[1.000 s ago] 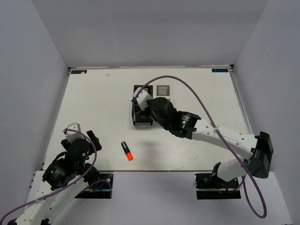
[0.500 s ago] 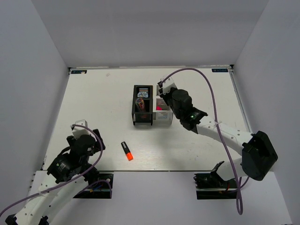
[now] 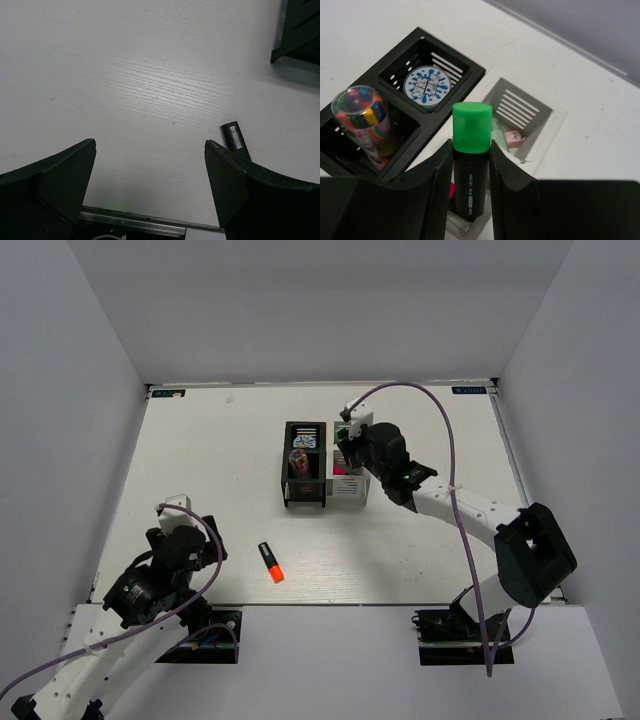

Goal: Sort the stationery into containers
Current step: Place the pen in the storage box, then pick up the pen from the center of the board.

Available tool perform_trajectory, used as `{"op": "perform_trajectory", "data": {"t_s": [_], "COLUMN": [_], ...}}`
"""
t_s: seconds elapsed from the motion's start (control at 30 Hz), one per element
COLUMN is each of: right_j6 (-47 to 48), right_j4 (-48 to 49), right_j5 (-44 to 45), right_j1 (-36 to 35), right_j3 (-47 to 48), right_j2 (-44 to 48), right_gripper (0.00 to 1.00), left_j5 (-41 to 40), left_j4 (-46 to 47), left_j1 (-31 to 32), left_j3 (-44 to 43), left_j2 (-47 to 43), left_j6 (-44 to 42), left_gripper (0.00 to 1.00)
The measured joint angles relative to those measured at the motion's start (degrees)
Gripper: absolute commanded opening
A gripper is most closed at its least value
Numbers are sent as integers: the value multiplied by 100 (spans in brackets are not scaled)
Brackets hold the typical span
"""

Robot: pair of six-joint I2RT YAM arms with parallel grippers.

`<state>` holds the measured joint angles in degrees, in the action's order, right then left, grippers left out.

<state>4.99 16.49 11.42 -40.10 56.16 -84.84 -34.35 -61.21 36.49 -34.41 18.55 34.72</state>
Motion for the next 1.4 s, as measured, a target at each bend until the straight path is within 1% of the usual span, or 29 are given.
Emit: {"op": "perform_trajectory", "data": {"t_s": [0.2,0.23,0.27,0.3,0.33,0.37,0.4,0.43,0.47,0.5,0.53,0.57,0.6,0.63,0.67,0.7,0.73,0.77,0.8,0.83,0.87,0.9,0.93,0.97,1.0,1.03,1.13,1.23,1.4], "right_j6": [-11,-2,13,37,50,76,116,140,144,153,157,160,160,157,166,197,146,107,50,-15,-101,-170,-190,-201,-212,-223,-330,-354,-380], "right_j4": [63,94,144,181,205,234,262,271,269,264,256,232,197,153,96,22,-87,-216,-468,-772,-1067,-1451,-1794,-2079,-2306,-2500,-2870,-3268,-3604], "right_j5": [-396,-426,-461,-509,-551,-590,-627,-673,-713,-739,-776,-800,-828,-846,-855,-855,-844,-822,-789,-767,-765,-778,-826,-896,-984,-1058,-1235,-1316,-1311], "right_j1": [24,31,42,52,61,74,81,87,94,105,105,111,116,114,114,114,114,114,116,122,136,153,166,195,225,247,308,374,470], "right_j3": [4,4,4,2,-2,-7,-9,-9,-9,-9,-9,-9,-9,-9,-9,-9,-9,-7,22,92,190,326,446,540,557,505,61,-376,-704], "right_j2": [-315,-341,-363,-372,-372,-372,-372,-369,-363,-350,-326,-291,-243,-181,-107,-24,76,199,326,444,546,651,734,844,990,1161,1864,2524,3005], "right_gripper": [0,21,32,39,54,59,63,67,68,70,70,68,63,54,19,3,0,0,2,21,42,50,50,46,35,32,30,30,30], "left_j5": [70,85,109,140,195,258,341,393,492,592,713,866,975,1104,1209,1292,1360,1403,1403,1399,1388,1368,1333,1320,1322,1327,1366,1410,1563], "left_j4": [20,33,42,48,68,107,168,201,236,310,376,459,531,640,750,826,911,984,997,997,966,890,887,894,896,911,922,944,916], "left_j1": [0,0,0,0,0,0,0,0,0,0,0,0,0,0,2,13,24,52,101,173,247,337,439,535,627,704,874,957,977], "left_j3": [13,20,20,20,20,20,17,-4,-59,-133,-210,-258,-341,-389,-417,-448,-474,-490,-535,-597,-686,-822,-966,-1099,-1235,-1353,-1685,-1878,-1834], "left_j2": [96,109,138,188,258,350,483,638,876,1147,1419,1611,1934,2164,2417,2625,2839,3060,3272,3504,3753,3993,4260,4533,4787,5025,5731,6297,6660], "left_j6": [-44,-50,-57,-55,-39,-20,42,81,164,284,337,446,566,710,881,1062,1235,1432,1661,1906,2109,2280,2426,2540,2623,2680,2804,2924,3069], "left_gripper": [100,100,100,98,94,82,71,58,26,18,17,19,25,34,38,46,53,56,63,67,69,71,73,73,73,71,68,68,68]}}
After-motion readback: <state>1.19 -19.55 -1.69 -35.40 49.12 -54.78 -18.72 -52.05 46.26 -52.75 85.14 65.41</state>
